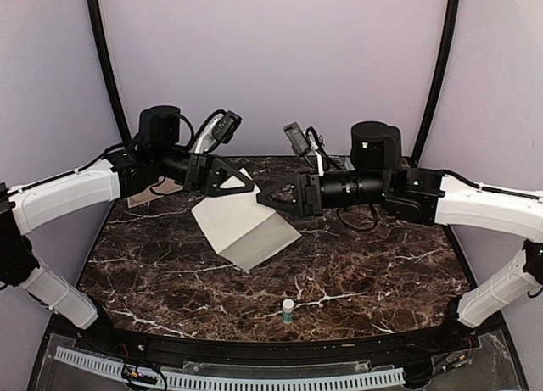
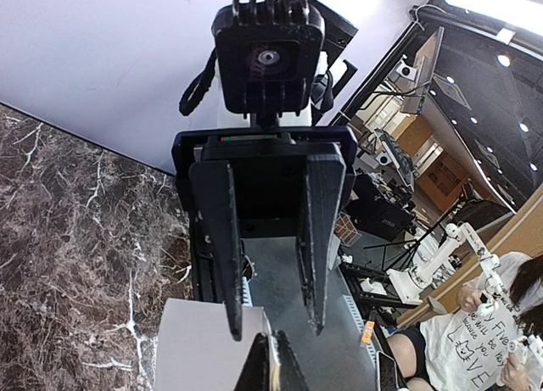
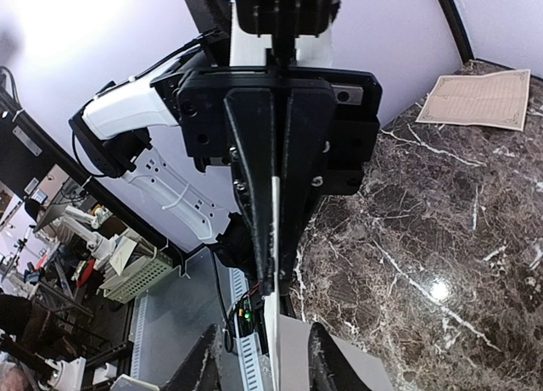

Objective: Place the letter into the envelope and seal it
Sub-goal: Fold the letter.

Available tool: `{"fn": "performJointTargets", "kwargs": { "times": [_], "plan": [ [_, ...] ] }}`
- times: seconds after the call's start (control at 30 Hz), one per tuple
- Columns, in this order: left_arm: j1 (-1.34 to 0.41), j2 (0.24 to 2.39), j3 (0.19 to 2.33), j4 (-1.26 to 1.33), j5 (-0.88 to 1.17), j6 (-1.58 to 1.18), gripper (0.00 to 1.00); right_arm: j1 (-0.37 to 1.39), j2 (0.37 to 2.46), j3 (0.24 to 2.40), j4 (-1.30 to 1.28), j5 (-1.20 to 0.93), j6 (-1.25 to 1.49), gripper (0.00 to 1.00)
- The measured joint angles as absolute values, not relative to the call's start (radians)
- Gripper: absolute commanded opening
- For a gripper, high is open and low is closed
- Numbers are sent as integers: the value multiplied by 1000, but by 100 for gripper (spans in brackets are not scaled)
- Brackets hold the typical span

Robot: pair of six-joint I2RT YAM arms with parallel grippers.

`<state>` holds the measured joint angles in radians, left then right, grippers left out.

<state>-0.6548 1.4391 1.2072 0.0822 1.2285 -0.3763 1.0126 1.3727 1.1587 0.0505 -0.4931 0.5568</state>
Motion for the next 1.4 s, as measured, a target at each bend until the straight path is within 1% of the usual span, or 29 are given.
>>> {"fn": "performJointTargets", "kwargs": {
  "times": [0.1,0.2,0.5,0.7,0.97,1.07,1.3,1.33,1.37,1.4],
  "plan": [
    [-655,1439,1207,83,1229,-386,0,1013,1373,1159,64,-506,555,21],
    [-655,1438,1203,86,1226,-390,0,1013,1382,1162,75,-524,552,13],
    [-655,1402,1197,87,1188,-391,0,1013,1409,1167,75,-551,541,0],
    [-648,1401,1198,69,1172,-379,0,1013,1408,1163,76,-554,544,0],
    [-625,1401,1218,25,1158,-351,0,1013,1383,1121,73,-569,556,4],
    [-614,1401,1232,20,1150,-343,0,1013,1374,1106,59,-577,556,0],
    [-609,1401,1245,-9,1139,-320,0,1013,1346,1084,49,-577,559,0],
    [-609,1401,1245,-11,1138,-318,0,1013,1343,1082,49,-575,559,12],
    [-609,1401,1245,-15,1139,-316,0,1013,1340,1079,50,-574,559,18],
    [-609,1401,1245,-17,1139,-316,0,1013,1338,1077,49,-573,564,21]
  ]
}}
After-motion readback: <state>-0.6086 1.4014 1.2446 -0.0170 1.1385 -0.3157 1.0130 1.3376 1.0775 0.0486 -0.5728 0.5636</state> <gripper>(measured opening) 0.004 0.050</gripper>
